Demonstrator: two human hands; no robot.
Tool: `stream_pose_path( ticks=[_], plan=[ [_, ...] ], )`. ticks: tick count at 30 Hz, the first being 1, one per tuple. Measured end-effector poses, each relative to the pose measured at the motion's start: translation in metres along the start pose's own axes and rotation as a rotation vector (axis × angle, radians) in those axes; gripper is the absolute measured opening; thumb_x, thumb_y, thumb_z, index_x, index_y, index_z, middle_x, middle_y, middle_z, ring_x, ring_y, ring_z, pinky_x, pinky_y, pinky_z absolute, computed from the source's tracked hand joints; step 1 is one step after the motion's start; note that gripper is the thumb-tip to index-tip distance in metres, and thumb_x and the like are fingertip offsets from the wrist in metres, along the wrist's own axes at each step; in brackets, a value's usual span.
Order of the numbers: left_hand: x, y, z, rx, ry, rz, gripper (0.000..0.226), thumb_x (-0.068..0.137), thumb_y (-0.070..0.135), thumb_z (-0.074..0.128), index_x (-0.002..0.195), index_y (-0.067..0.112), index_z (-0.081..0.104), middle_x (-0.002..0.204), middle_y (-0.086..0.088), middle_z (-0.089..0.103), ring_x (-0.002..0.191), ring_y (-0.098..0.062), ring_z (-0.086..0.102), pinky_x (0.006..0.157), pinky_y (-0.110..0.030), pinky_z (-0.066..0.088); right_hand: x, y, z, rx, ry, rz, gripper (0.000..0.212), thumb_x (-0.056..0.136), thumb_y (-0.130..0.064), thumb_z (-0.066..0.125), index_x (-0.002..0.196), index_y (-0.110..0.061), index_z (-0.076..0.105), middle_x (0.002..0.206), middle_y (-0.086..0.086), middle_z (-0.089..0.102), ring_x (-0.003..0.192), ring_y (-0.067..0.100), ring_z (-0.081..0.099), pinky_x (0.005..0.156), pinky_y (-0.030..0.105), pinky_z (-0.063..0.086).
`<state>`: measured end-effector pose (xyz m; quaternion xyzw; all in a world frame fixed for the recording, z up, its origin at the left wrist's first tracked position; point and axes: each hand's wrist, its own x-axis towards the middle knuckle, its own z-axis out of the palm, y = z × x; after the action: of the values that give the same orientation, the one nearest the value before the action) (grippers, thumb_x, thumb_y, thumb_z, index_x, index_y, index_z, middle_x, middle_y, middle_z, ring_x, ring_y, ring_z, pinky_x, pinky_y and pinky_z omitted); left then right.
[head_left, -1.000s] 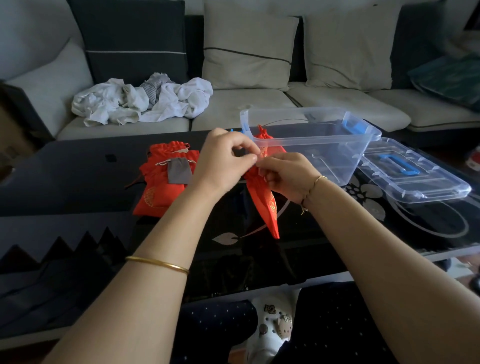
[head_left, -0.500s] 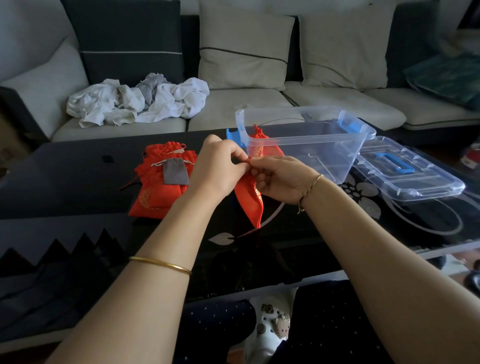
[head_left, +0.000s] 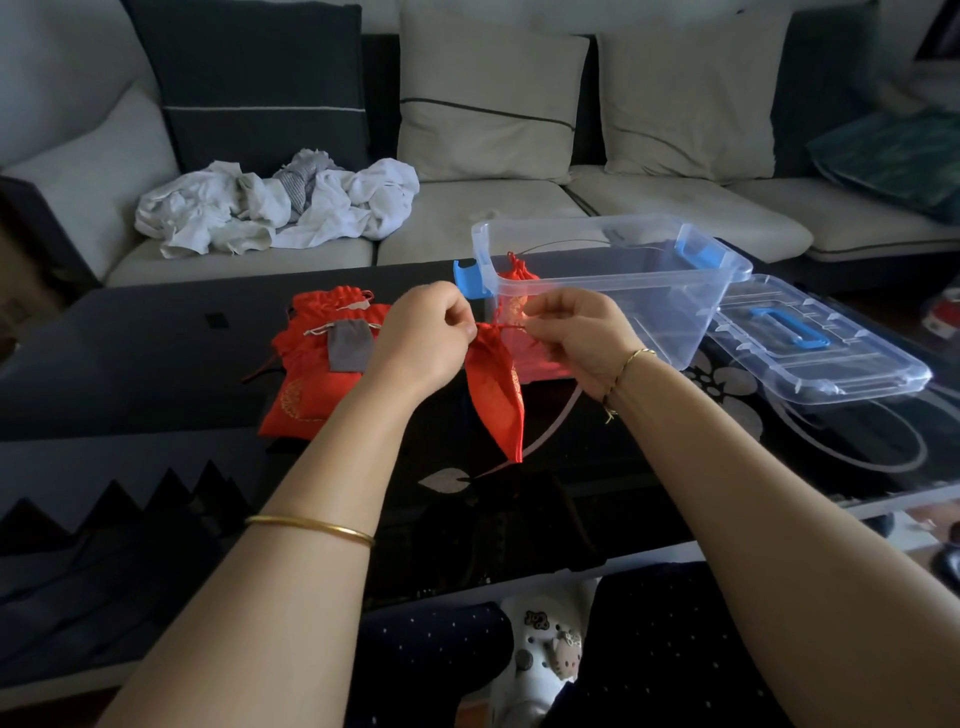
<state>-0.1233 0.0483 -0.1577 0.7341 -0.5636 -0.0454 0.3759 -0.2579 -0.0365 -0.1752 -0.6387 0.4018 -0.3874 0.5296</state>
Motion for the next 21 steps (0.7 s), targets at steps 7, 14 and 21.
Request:
stream_pose_path(
  ticks=[7,14,21],
  plan=[
    [0.0,0.005,0.005,-0.172,-0.08,-0.107,0.011,0.093,0.013,0.048,0.093,0.007,0.057,0.088,0.002,0.055,0.086,-0.016,0.056,0.074,-0.031,0.05,-0.004,0.009,0.0,-0.052,-0.06,-0.001,0.009,0.088,0.001,0.055,0.094,-0.004,0.058,0.078,0.009,0.061,0.063,0.014,0.059,0.06,0.027,0.056],
    [0.005,0.003,0.008,-0.349,0.015,-0.269,0.008,0.093,0.011,0.048,0.093,0.009,0.056,0.086,0.001,0.055,0.07,-0.011,0.057,0.046,-0.015,0.046,-0.016,0.012,0.003,-0.343,-0.228,-0.02,0.065,0.072,-0.048,0.071,0.124,-0.018,0.046,0.117,0.002,0.06,0.102,0.015,0.062,0.085,0.036,0.056],
    [0.01,0.009,0.011,-0.456,0.038,-0.31,0.016,0.092,0.008,0.047,0.077,0.011,0.051,0.081,-0.005,0.059,0.069,-0.015,0.06,0.052,-0.021,0.051,-0.02,0.016,-0.001,-0.675,-0.086,-0.182,0.041,0.079,-0.024,0.071,0.114,-0.01,0.054,0.101,-0.001,0.057,0.096,0.017,0.056,0.075,0.025,0.045]
  ],
)
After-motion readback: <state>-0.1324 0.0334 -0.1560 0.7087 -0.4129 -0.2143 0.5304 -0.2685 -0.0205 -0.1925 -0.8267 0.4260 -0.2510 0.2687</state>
